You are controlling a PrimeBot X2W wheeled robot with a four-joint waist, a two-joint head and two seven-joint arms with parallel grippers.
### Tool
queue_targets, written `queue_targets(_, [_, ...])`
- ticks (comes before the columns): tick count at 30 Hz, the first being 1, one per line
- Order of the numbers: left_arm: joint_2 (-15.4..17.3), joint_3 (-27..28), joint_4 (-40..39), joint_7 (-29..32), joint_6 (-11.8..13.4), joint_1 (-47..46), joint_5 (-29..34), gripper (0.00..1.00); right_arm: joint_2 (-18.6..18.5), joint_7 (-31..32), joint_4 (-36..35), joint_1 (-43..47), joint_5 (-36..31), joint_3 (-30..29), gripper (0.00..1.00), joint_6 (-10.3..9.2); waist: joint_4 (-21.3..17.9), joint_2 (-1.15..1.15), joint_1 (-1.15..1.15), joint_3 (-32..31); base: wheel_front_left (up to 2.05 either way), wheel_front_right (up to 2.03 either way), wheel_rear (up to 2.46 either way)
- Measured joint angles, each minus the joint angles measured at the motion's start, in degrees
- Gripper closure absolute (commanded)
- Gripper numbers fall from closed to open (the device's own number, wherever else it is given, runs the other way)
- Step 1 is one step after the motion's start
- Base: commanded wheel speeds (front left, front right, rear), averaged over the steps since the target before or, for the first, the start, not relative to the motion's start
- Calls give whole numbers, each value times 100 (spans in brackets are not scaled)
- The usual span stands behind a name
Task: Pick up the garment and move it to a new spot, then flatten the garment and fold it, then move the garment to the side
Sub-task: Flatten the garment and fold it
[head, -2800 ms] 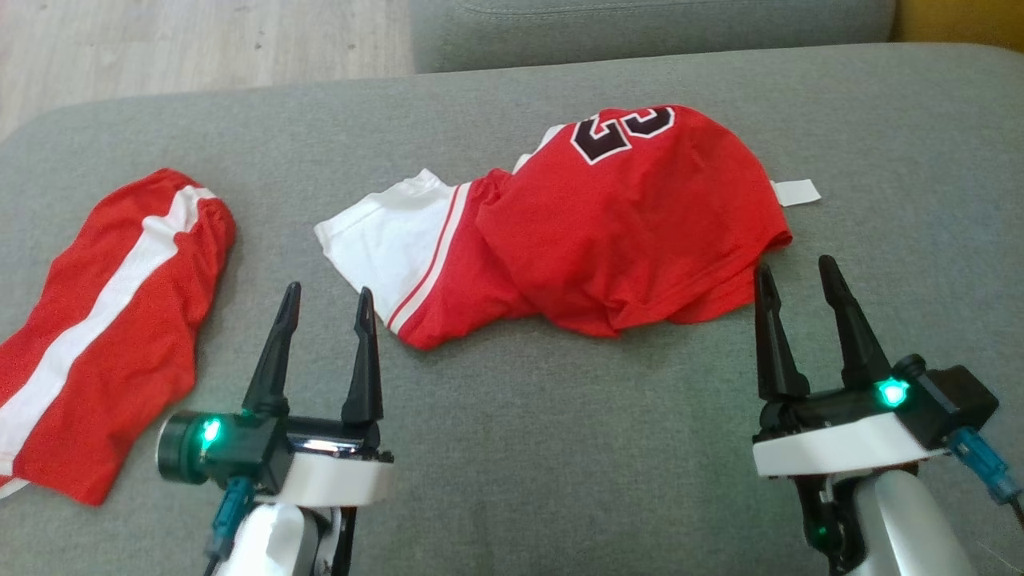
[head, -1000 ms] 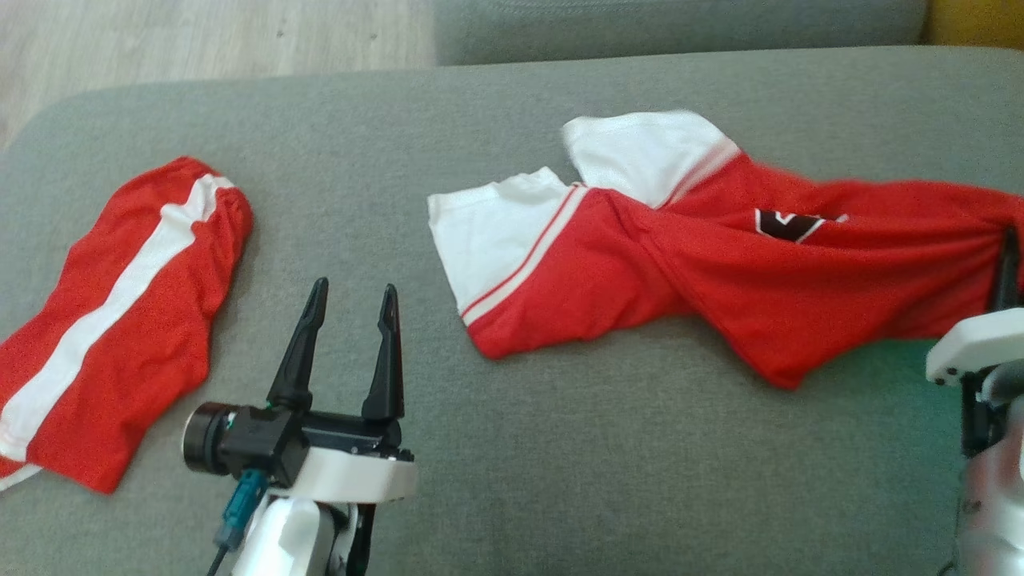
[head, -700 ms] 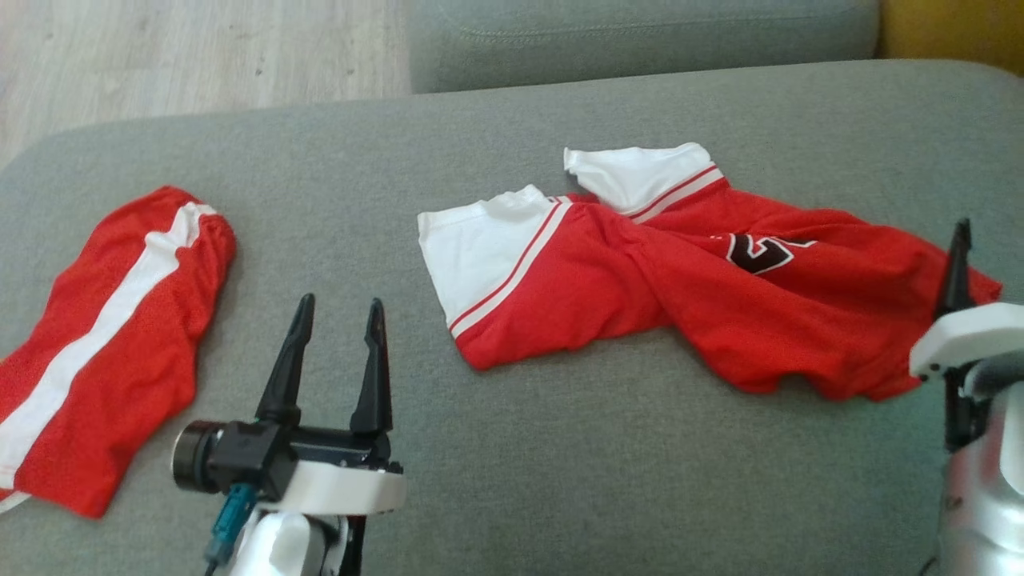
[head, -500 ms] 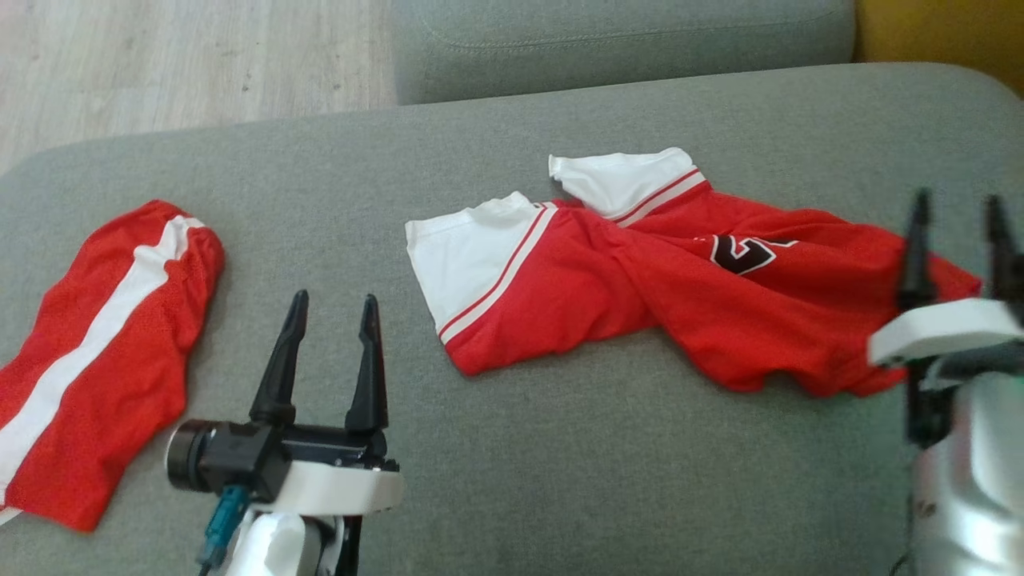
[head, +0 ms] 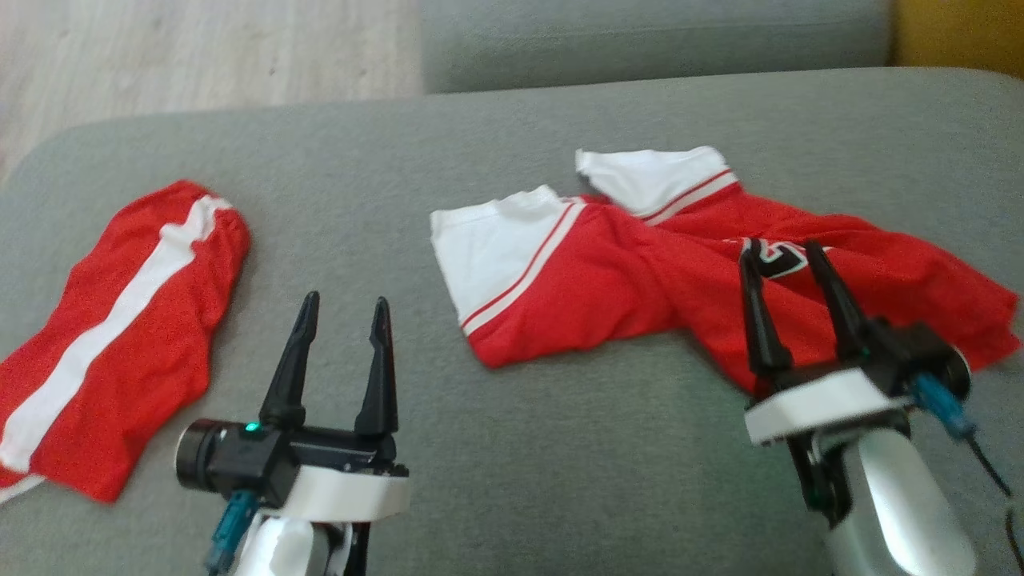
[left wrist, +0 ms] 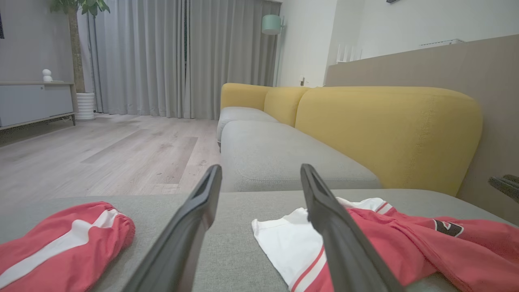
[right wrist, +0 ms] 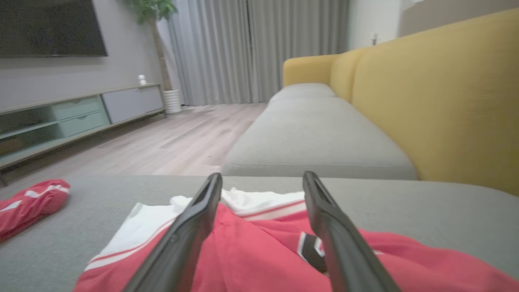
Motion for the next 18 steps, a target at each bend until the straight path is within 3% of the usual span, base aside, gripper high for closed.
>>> queue_targets(6, [-2,-265,7,0,3,-254,-121,0,-237,583,250,-840,-24,436,0,0,449,0,1,275,0,0,0])
queue_targets(18, [-10,-750,22,0,148,-700,-474,0,-969,1691,2172,-2794,388,1673,0,0,1497,0,1,897,0,0,0])
